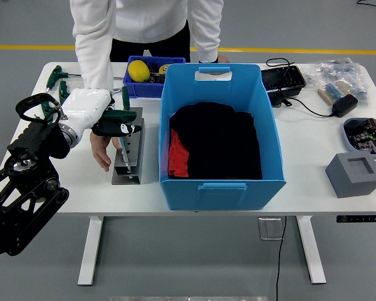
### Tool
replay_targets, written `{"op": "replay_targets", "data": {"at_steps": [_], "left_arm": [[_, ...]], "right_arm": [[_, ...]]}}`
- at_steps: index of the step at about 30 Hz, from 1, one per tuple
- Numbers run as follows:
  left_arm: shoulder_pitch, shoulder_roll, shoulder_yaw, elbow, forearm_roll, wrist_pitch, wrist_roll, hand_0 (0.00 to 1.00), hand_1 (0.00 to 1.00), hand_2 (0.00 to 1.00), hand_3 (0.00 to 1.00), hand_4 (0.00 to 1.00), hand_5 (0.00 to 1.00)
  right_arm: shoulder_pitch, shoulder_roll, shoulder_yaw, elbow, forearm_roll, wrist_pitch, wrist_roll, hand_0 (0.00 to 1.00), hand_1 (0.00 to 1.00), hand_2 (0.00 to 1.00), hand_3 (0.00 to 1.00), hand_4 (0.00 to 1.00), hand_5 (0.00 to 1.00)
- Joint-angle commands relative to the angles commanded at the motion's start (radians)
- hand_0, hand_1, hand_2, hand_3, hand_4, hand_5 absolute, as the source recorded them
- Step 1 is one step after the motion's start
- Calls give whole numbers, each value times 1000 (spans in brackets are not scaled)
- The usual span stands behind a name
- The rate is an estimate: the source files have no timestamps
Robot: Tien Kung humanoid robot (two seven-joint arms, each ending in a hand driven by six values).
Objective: Lift tool from toolbox,place it in box,lift tool from toolbox,place it in box
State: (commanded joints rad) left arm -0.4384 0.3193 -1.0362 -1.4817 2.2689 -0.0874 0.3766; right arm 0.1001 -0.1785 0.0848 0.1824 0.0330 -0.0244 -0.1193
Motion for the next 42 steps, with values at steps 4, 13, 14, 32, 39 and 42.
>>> {"op": "replay_targets", "data": {"at_steps": [4, 13, 14, 32, 39, 42], "left_arm": [[-3, 4, 4, -2, 0, 21, -11, 127, 2, 2, 42, 998, 657], [-15, 20, 20, -14, 0, 14, -23, 119, 2, 2, 40, 819, 519], [-18, 24, 24, -17, 0, 13, -24, 119, 2, 2, 40, 819, 519], [-108, 90, 70, -56, -37, -13, -28, 114, 2, 2, 36, 761, 471], [-148, 119, 85, -73, -92, -37, -27, 110, 2, 2, 35, 740, 453], [-160, 128, 87, -81, -101, -44, -26, 110, 2, 2, 35, 740, 453]], "right_arm": [[-1, 1, 0, 0, 1, 0, 0, 617, 661, 770, 645, 782, 748], [-5, 2, -8, -1, 9, 0, 1, 617, 662, 769, 645, 782, 748], [-5, 3, -9, -1, 10, 0, 1, 617, 662, 769, 645, 782, 748], [-8, 2, -14, -2, 15, -1, 3, 623, 661, 770, 645, 782, 748], [-5, 1, -9, -2, 14, -1, 2, 618, 661, 769, 645, 782, 749], [-5, 1, -10, -2, 15, -1, 2, 618, 661, 769, 645, 782, 749]]}}
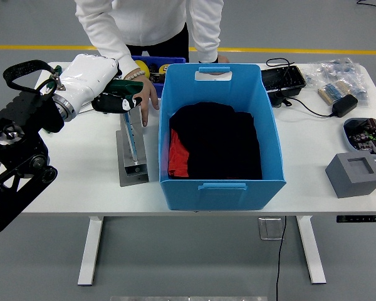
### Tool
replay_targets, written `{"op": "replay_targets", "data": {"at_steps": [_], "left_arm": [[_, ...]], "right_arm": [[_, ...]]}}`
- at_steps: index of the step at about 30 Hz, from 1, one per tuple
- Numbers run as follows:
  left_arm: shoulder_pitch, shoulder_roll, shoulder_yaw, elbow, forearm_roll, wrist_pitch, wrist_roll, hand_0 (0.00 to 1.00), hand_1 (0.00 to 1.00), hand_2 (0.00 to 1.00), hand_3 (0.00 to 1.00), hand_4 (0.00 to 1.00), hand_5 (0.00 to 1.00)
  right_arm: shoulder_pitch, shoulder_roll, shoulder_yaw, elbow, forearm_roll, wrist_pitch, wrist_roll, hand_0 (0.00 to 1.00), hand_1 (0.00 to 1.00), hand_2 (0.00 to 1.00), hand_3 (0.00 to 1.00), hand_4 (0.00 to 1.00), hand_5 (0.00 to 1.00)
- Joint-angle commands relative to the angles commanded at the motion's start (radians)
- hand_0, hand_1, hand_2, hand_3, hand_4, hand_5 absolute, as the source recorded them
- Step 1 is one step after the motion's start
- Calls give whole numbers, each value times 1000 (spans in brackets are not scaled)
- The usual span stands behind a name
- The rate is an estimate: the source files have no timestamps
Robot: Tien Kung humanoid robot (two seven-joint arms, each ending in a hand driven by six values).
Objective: Lift tool from toolbox,place it in box,lift tool from toolbox,place it in box
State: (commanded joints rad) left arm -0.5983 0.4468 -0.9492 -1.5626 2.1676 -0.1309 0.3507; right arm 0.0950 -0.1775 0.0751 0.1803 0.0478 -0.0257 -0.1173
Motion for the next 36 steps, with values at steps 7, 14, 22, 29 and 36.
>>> {"op": "replay_targets", "data": {"at_steps": [7, 14, 22, 29, 36], "left_arm": [[-52, 26, 13, -24, -1, -19, 9, 110, 2, 2, 34, 735, 448], [-84, 43, 7, -40, -2, -31, 15, 110, 2, 2, 35, 722, 436], [-155, 61, 23, -99, -49, -31, 13, 110, 2, 2, 35, 720, 435], [-263, 41, 99, -138, -172, -12, 3, 109, 2, 2, 35, 720, 435], [-359, -54, 197, -93, -264, 26, -19, 108, 2, 2, 35, 719, 434]], "right_arm": [[2, -1, 4, 0, -2, 1, 0, 619, 661, 769, 645, 781, 748], [3, -3, 24, 0, -22, 0, -3, 620, 660, 769, 645, 781, 748], [4, -4, 21, 0, -21, -1, -4, 616, 660, 769, 645, 781, 748], [4, -2, 7, 0, -10, -3, -4, 618, 660, 769, 645, 779, 747], [5, -3, 11, 1, -30, -2, -8, 616, 660, 769, 645, 778, 749]]}}
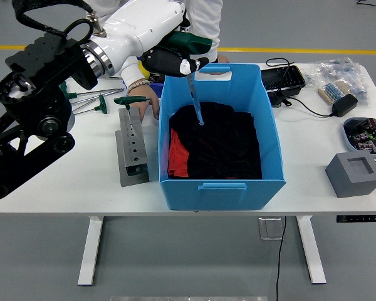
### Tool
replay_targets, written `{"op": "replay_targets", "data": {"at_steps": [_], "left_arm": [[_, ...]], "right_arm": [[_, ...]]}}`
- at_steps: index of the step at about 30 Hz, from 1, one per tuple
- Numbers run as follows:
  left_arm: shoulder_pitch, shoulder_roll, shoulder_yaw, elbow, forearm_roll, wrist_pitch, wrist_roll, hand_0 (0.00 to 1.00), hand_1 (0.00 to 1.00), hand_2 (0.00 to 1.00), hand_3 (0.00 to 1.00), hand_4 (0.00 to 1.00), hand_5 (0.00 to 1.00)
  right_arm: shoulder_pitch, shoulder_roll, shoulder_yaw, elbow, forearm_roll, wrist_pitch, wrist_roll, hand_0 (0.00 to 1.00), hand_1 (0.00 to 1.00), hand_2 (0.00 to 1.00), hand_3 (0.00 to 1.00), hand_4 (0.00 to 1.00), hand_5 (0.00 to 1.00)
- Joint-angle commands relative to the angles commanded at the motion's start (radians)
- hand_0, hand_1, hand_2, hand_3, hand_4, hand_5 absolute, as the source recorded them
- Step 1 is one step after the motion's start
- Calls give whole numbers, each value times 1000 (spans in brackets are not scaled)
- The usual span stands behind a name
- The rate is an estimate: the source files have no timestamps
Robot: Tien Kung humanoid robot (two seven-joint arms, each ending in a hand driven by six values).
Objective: Lift tool from toolbox,place it in box,lift tool from toolbox,place it in box
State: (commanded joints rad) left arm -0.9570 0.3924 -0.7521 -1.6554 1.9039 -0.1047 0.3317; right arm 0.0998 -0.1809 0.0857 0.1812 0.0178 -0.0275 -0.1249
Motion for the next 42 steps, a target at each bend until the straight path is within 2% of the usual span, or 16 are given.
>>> {"op": "replay_targets", "data": {"at_steps": [4, 8, 14, 20, 21, 26, 27, 32, 33, 38, 39, 42], "left_arm": [[-3, -54, 45, 39, -21, 20, -10, 108, 2, 2, 35, 719, 436], [-22, -98, 126, 93, -34, 29, -18, 108, 2, 2, 35, 719, 436], [-63, -139, 229, 178, -58, 48, -37, 108, 2, 2, 37, 720, 436], [-97, -183, 320, 283, -90, 99, -87, 121, 2, 2, 46, 717, 423], [-102, -188, 332, 298, -97, 105, -95, 205, 53, 74, 134, 746, 422], [-124, -224, 376, 362, -120, 113, -125, 205, 53, 74, 134, 746, 422], [-129, -233, 387, 375, -120, 114, -134, 276, 197, 224, 334, 820, 446], [-149, -268, 421, 416, -104, 105, -154, 276, 197, 224, 334, 820, 446], [-152, -273, 426, 421, -102, 104, -156, 342, 358, 387, 490, 867, 464], [-170, -298, 447, 449, -89, 112, -180, 342, 358, 387, 490, 867, 464], [-174, -304, 450, 456, -83, 117, -187, 384, 470, 511, 543, 915, 450], [-187, -320, 455, 476, -60, 145, -212, 384, 470, 511, 543, 915, 450]], "right_arm": [[-1, 2, 11, 0, -11, -2, -2, 614, 660, 769, 645, 780, 746], [0, 2, 17, 1, -18, -3, -4, 614, 660, 769, 645, 780, 746], [0, 2, 14, 2, -19, -4, -6, 610, 660, 769, 645, 779, 746], [-2, 1, 4, 3, -20, -4, -8, 605, 660, 768, 645, 780, 745], [-3, 1, 2, 3, -19, -4, -8, 606, 658, 769, 646, 780, 746], [-3, 1, -9, 3, -16, -4, -9, 606, 658, 769, 646, 780, 746], [-3, 1, -11, 3, -16, -4, -9, 605, 659, 769, 645, 780, 746], [0, -1, -14, 4, -23, -5, -11, 605, 659, 769, 645, 780, 746], [1, -1, -13, 3, -24, -5, -11, 601, 659, 769, 645, 780, 747], [7, -4, -6, 4, -34, -6, -12, 601, 659, 769, 645, 780, 747], [9, -5, -4, 3, -36, -6, -12, 592, 657, 770, 645, 781, 745], [14, -8, 2, 4, -47, -6, -12, 592, 657, 770, 645, 781, 745]]}}
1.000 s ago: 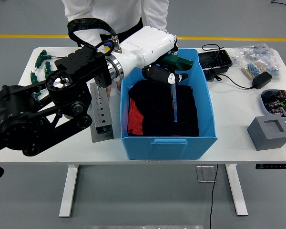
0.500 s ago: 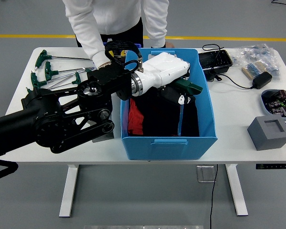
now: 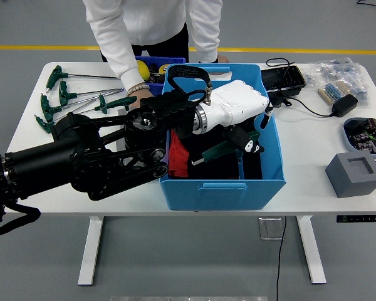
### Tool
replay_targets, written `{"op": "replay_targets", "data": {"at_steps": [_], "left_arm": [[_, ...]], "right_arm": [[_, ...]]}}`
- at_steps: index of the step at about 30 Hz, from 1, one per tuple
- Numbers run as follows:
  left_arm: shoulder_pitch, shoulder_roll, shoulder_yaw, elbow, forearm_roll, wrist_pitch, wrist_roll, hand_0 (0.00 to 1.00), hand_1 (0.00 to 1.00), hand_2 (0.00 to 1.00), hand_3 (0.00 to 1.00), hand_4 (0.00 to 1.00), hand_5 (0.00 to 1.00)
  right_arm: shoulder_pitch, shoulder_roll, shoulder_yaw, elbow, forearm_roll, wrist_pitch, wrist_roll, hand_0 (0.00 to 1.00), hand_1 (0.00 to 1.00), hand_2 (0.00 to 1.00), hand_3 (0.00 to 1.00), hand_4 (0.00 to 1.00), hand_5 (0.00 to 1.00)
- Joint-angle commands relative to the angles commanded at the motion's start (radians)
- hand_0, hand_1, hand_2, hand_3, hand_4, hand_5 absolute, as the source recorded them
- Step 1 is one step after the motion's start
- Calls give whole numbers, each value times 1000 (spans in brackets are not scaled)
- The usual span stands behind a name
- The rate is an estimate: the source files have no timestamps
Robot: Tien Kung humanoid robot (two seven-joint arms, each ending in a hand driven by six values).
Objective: Lift tool from toolbox,place it in box,lift tool from toolbox,place it in box
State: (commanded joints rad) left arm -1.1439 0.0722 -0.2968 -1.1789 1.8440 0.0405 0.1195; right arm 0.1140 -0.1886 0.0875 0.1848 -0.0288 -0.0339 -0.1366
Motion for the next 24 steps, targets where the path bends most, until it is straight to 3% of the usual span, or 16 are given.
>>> {"op": "replay_targets", "data": {"at_steps": [2, 3, 7, 13, 17, 24], "left_arm": [[-7, -8, 0, 9, 14, 18, -14, 384, 470, 511, 543, 915, 450], [-13, -12, -2, 14, 21, 29, -23, 422, 535, 559, 565, 922, 439], [-30, -21, -10, 19, 35, 55, -44, 422, 535, 559, 565, 922, 439], [-41, -17, -30, 12, 44, 56, -47, 435, 550, 583, 578, 923, 423], [-39, -7, -54, 16, 60, 47, -43, 440, 554, 590, 588, 920, 423], [-23, 37, -116, 12, 88, 14, -19, 437, 558, 597, 591, 920, 436]], "right_arm": [[2, -1, 3, 0, -4, 0, 0, 592, 657, 770, 645, 781, 745], [3, -3, 4, 0, -7, 0, 0, 589, 652, 770, 646, 782, 744], [6, -6, 7, 0, -12, -2, 2, 589, 652, 770, 646, 782, 744], [6, -7, 14, 0, -17, -3, 3, 571, 652, 770, 643, 782, 745], [4, -6, 16, -1, -18, -3, 3, 563, 651, 770, 643, 783, 746], [-1, -3, 11, -2, -8, -2, 3, 560, 649, 771, 644, 783, 743]]}}
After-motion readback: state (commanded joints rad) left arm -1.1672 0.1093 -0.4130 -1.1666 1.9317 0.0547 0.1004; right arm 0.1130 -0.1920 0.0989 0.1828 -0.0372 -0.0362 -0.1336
